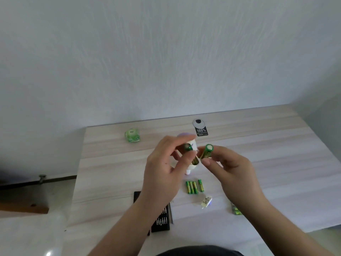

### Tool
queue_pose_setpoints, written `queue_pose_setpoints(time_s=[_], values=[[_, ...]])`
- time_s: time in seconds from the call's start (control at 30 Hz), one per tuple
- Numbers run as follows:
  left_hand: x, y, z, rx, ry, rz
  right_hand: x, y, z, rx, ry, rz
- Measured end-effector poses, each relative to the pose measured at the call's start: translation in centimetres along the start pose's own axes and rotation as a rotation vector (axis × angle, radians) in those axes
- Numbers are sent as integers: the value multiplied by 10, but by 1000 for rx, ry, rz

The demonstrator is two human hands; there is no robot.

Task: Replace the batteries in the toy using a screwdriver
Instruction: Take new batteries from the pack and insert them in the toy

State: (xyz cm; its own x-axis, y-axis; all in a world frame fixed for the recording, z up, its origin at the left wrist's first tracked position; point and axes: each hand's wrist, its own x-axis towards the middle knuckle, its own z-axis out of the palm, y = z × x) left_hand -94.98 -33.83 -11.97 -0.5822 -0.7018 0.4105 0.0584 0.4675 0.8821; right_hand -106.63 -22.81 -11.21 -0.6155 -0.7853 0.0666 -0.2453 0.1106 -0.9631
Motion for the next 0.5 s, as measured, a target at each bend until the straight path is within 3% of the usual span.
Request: queue_pose_setpoints(time_s=[0.2,0.27,0.37,0.5], values=[[15,6,22,-693,42,-591,16,9,-17,417,-92,267],[18,6,30,-825,80,-799,20,10,-20,516,-111,325],[19,3,40,-869,96,-901,23,11,-25,613,-151,374],[18,-1,51,-869,107,-885,27,10,-32,629,-179,386]])
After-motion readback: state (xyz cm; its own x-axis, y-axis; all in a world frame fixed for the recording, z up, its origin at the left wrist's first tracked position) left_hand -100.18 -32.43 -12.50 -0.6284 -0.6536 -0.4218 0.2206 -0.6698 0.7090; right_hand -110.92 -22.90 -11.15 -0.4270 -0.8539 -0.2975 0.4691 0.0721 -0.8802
